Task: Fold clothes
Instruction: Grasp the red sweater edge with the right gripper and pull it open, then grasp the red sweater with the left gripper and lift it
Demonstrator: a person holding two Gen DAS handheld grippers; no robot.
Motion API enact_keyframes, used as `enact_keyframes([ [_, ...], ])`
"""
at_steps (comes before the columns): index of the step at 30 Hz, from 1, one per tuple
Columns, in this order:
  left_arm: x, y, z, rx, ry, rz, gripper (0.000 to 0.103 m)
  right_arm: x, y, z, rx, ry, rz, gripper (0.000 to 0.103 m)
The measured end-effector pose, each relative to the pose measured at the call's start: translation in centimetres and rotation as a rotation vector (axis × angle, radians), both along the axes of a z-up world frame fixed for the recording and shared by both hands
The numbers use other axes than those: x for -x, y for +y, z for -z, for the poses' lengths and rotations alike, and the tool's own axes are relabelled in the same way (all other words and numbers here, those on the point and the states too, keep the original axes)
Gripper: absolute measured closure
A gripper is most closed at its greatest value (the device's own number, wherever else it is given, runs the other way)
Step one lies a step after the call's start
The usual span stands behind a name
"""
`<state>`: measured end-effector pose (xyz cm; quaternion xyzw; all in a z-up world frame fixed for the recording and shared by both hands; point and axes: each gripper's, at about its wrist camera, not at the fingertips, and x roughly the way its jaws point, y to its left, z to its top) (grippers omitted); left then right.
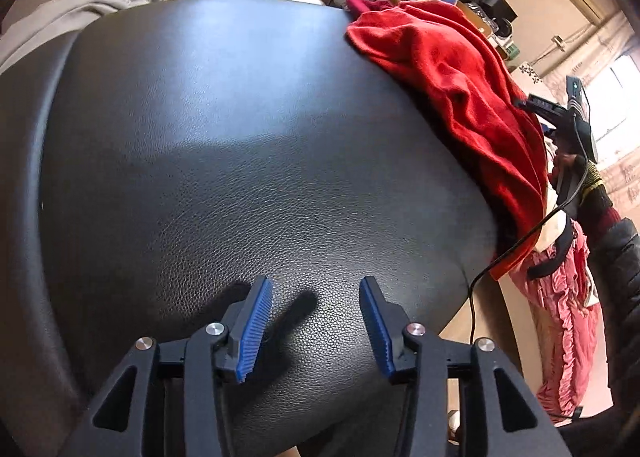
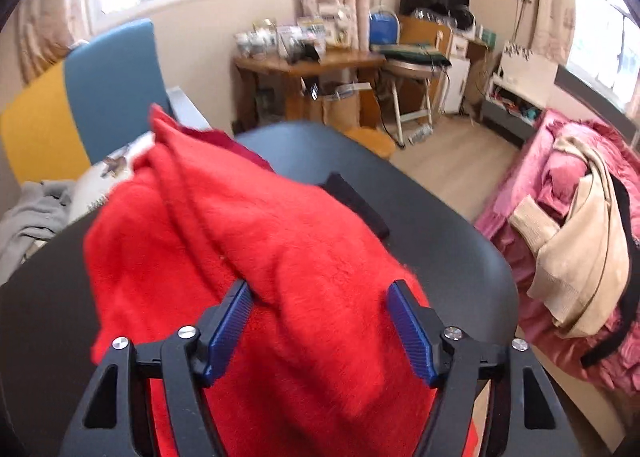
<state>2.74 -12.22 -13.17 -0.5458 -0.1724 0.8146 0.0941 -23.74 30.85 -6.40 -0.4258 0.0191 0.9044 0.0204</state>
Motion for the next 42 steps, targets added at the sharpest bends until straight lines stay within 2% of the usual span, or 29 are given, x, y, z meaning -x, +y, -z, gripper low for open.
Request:
enact_keyframes([
  [1, 0.0, -0.2, 0.1, 0.0, -0.003, -0.004, 0.057, 0.2, 0.3, 0.1, 0.025, -0.012, 0.002, 0.066],
  [3, 0.1, -0.5, 0.1, 0.0, 0.0, -0.015, 0.057, -0.5, -0.3, -0.5, 0.035, 0.001, -0.003, 0.081],
  [7, 0.3, -1.0, -0.4, -0.016, 0.02, -0.037, 0.057, -3.2, -2.1, -2.7, 0.075, 0.058, -0.041, 0.093],
  [10, 0.1, -1.8, -0.8, -0.039, 0.033, -0.055, 0.057, -6.6, -5.4, -4.3, 0.145, 0.102, -0.141, 0.094],
  [14, -0.3, -3.0, -1.1, -0.091, 0.019, -0.083, 0.057, -10.9, -10.7, -4.1, 0.287, 0.089, -0.282, 0.094],
  [16, -0.7, -3.4, -1.6, -0.088, 0.032, -0.087, 0.057, -12.7, -13.6, -3.1, 0.361, 0.063, -0.338, 0.095],
  [19, -1.1, -3.9, -2.5, -0.106, 0.054, -0.09, 0.057, -15.2, -17.7, -1.3, 0.415, 0.029, -0.388, 0.095],
  [22, -1.4, -4.5, -2.6, -0.105, 0.044, -0.112, 0.057, -16.8, -21.3, 0.6, 0.499, -0.036, -0.436, 0.097],
  [27, -0.7, -5.0, -2.6, -0.074, 0.008, -0.153, 0.057, -19.9, -27.3, 4.7, 0.535, -0.174, -0.539, 0.097],
  [30, -0.1, -5.4, -2.3, -0.1, -0.019, -0.16, 0.057, -21.4, -29.1, 5.8, 0.541, -0.222, -0.599, 0.092],
  [32, 0.5, -5.3, -2.1, -0.111, -0.023, -0.15, 0.057, -21.9, -29.5, 6.1, 0.532, -0.239, -0.618, 0.076],
  [33, 0.7, -5.1, -2.1, -0.118, -0.021, -0.141, 0.057, -22.3, -29.1, 5.9, 0.538, -0.24, -0.623, 0.059],
  [34, 1.0, -4.9, -2.0, -0.126, -0.021, -0.133, 0.057, -22.7, -28.4, 5.6, 0.537, -0.232, -0.625, 0.05],
  [36, 2.0, -4.1, -1.7, -0.151, -0.025, -0.115, 0.056, -23.4, -27.0, 4.9, 0.519, -0.213, -0.631, 0.05],
  [40, 4.0, -2.5, -1.1, -0.2, -0.034, -0.082, 0.052, -24.7, -23.6, 4.0, 0.485, -0.181, -0.621, 0.038],
  [42, 5.3, -1.0, -0.9, -0.201, -0.034, -0.075, 0.049, -25.5, -21.4, 4.2, 0.447, -0.173, -0.587, 0.038],
])
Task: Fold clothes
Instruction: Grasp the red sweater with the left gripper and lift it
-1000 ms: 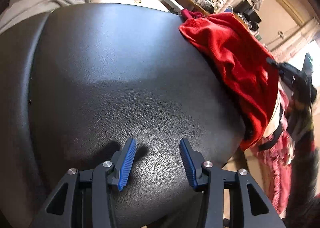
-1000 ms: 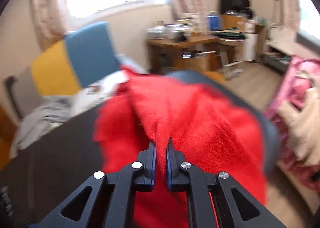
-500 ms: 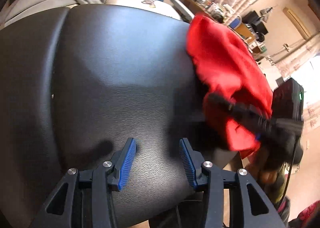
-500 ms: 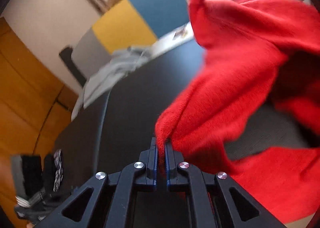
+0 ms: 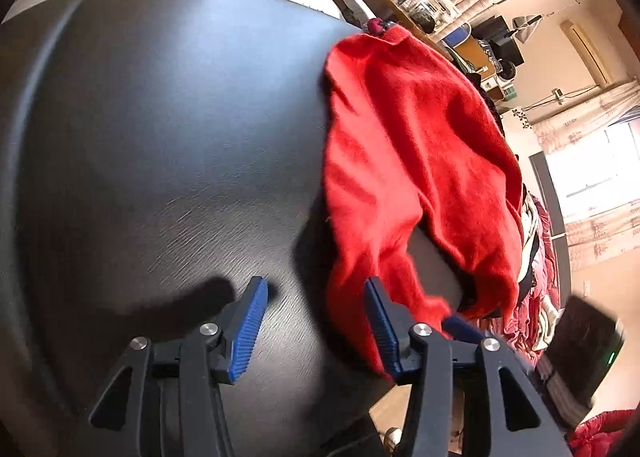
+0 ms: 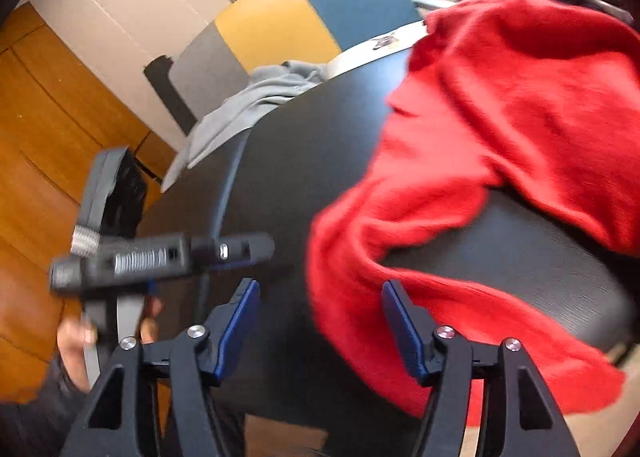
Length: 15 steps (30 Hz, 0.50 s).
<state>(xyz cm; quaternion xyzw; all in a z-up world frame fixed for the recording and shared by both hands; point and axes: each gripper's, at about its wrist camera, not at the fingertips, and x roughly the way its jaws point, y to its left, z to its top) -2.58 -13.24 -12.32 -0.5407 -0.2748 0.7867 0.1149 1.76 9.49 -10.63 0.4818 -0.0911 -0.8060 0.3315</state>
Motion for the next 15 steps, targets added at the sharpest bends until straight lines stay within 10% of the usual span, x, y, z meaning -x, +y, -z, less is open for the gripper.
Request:
enact_keyframes([
  [8, 2.9, 3.4, 1.6, 0.092, -0.001, 0.041, 0.044, -0.4, 2.9, 3.5, -0.092, -0.044, 0.063, 0.037],
  [15, 2.4, 6.3, 1.7, 0.138, 0.024, 0.041, 0.045, -0.4, 1.8, 3.6, -0.104, -0.015, 0.016, 0.01],
])
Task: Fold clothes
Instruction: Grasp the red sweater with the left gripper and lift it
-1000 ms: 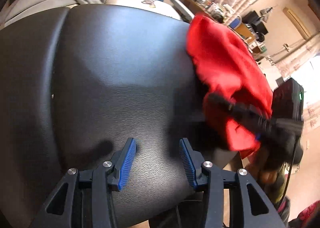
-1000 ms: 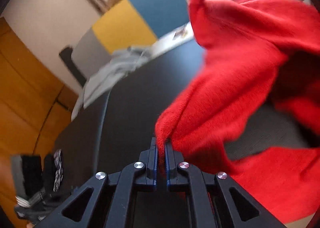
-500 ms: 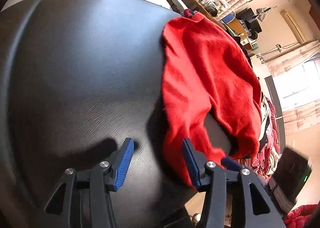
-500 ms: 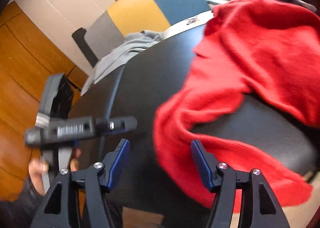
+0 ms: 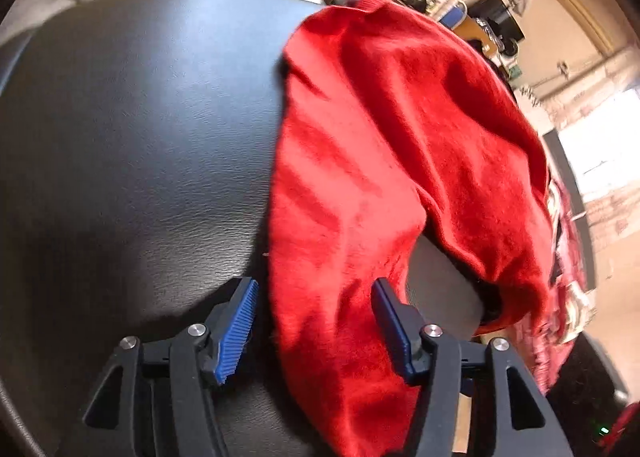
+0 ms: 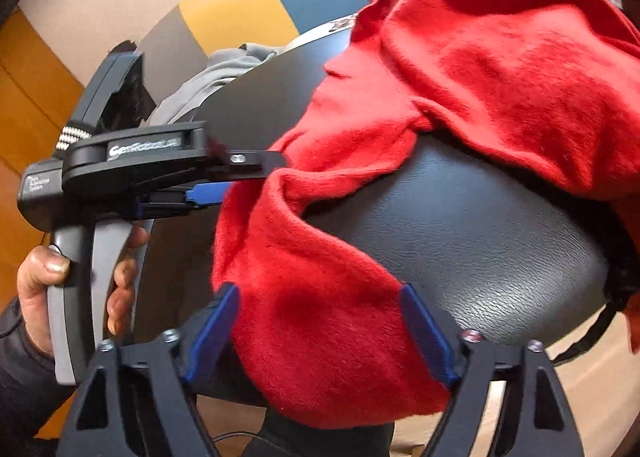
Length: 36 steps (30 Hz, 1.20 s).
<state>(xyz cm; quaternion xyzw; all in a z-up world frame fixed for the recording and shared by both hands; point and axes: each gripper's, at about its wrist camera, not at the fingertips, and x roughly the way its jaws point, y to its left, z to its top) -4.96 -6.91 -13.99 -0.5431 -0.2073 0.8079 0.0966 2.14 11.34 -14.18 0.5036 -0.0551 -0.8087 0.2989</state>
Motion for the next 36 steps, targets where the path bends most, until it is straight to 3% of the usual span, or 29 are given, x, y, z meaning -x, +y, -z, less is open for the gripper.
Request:
enact_keyframes([
  [1, -0.2, 0.3, -0.1, 0.03, 0.005, -0.003, 0.045, -0.1, -0.1, 0.1, 0.0, 0.001, -0.006, 0.005],
  [3, -0.5, 0.8, -0.3, 0.08, 0.012, -0.008, 0.056, -0.3, 0.0, 0.3, 0.0, 0.002, -0.017, 0.0],
  [4, -0.6, 0.8, -0.2, 0.07, 0.007, -0.005, 0.058, -0.3, 0.5, 0.4, 0.024, -0.011, -0.003, 0.0],
  [6, -0.5, 0.1, 0.0, 0.024, -0.019, -0.008, 0.078, -0.1, 1.6, 0.6, 0.089, -0.047, 0.032, 0.0],
  [11, -1.1, -2.0, 0.4, -0.063, -0.024, -0.041, 0.094, -0.2, 3.6, 0.8, 0.21, -0.11, 0.058, 0.0],
  [14, -2.0, -2.5, -0.2, -0.043, 0.014, -0.034, 0.096, -0.8, 4.4, 0.6, 0.255, -0.121, 0.04, 0.0],
  [17, -2.5, -4.6, -1.8, -0.066, 0.059, -0.097, 0.096, 0.2, 3.2, 0.0, 0.265, -0.132, 0.028, 0.0],
  [21, -4.2, -10.2, -3.3, -0.099, 0.08, -0.205, 0.096, 1.1, 3.7, -3.1, 0.225, -0.021, 0.062, 0.0],
  [26, -7.5, -17.4, -3.5, -0.063, 0.061, -0.326, 0.096, 2.7, 2.4, -5.7, 0.111, 0.098, 0.102, 0.0],
  [32, -11.6, -24.7, -4.0, 0.006, 0.05, -0.425, 0.096, 3.9, 0.5, -3.3, 0.019, -0.026, 0.084, 0.0],
  [36, -15.0, -29.5, -4.6, 0.012, 0.045, -0.5, 0.096, 3.2, -5.6, 0.5, 0.045, -0.135, -0.036, 0.0],
])
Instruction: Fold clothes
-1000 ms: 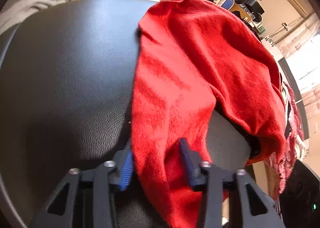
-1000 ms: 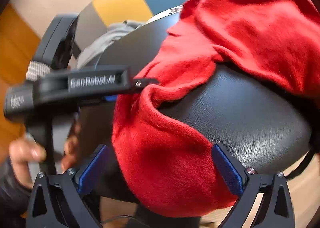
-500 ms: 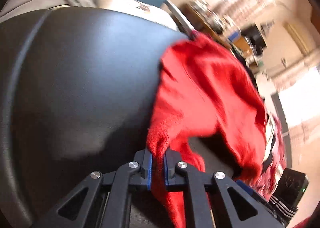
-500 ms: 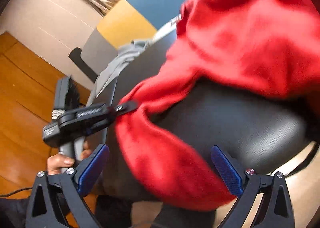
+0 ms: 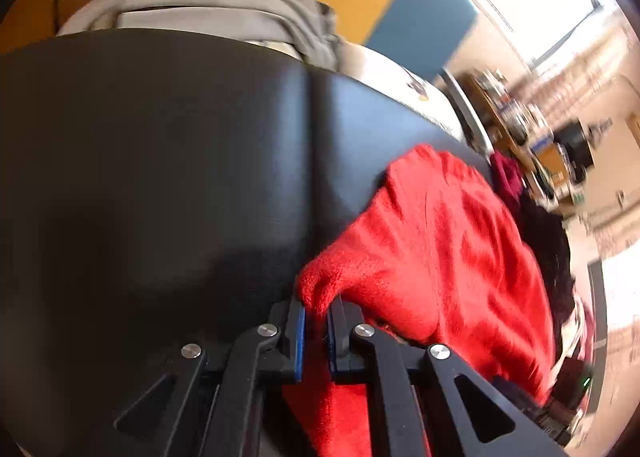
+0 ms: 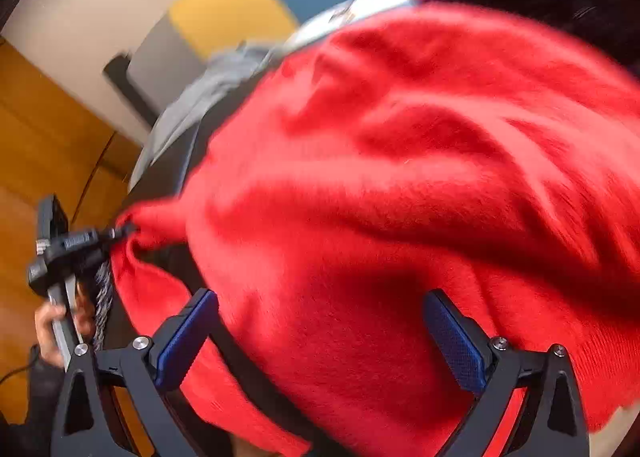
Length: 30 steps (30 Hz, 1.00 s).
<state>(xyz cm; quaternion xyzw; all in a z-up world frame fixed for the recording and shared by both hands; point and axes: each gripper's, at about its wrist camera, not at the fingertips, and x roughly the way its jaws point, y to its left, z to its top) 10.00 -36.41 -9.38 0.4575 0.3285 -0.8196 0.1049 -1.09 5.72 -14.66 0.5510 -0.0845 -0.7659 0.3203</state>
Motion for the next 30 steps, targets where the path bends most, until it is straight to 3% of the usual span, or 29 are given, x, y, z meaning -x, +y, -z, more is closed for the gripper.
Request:
enact_keyframes([
  [4, -2.1, -3.1, -1.3, 0.015, -0.025, -0.044, 0.095, -1.5, -7.2, 0.2, 0.031, 0.003, -0.171, 0.0],
  [9, -5.4, -5.5, -2.7, 0.029, -0.086, -0.068, 0.088, -1.9, -13.4, 0.2, 0.056, -0.017, -0.306, 0.0],
  [14, -9.7, -7.5, -4.8, 0.132, -0.095, -0.157, 0.088, -0.7, -13.2, -1.9, 0.121, 0.008, -0.326, 0.0],
  [16, -9.9, -6.6, -5.7, 0.16, -0.064, -0.126, 0.088, 0.6, -11.7, -3.1, 0.127, 0.05, -0.284, 0.0],
  [20, -5.2, -3.1, -5.7, 0.126, 0.035, -0.047, 0.088, 4.5, -10.0, -6.1, 0.057, 0.198, -0.168, 0.004],
  [22, -2.0, -1.1, -5.2, 0.085, 0.099, -0.011, 0.087, 8.0, -10.8, -7.1, 0.044, 0.239, -0.119, 0.022],
  [24, 1.2, 0.8, -4.5, 0.068, 0.134, 0.025, 0.087, 10.6, -11.5, -7.9, 0.011, 0.28, -0.115, 0.022],
  [28, 6.0, 2.9, -1.3, 0.108, 0.081, 0.048, 0.087, 15.4, -13.5, -7.0, -0.104, 0.328, -0.127, 0.023],
  [30, 7.4, 3.5, -0.3, 0.175, 0.055, 0.036, 0.087, 17.8, -14.5, -5.5, -0.159, 0.322, -0.131, 0.029],
])
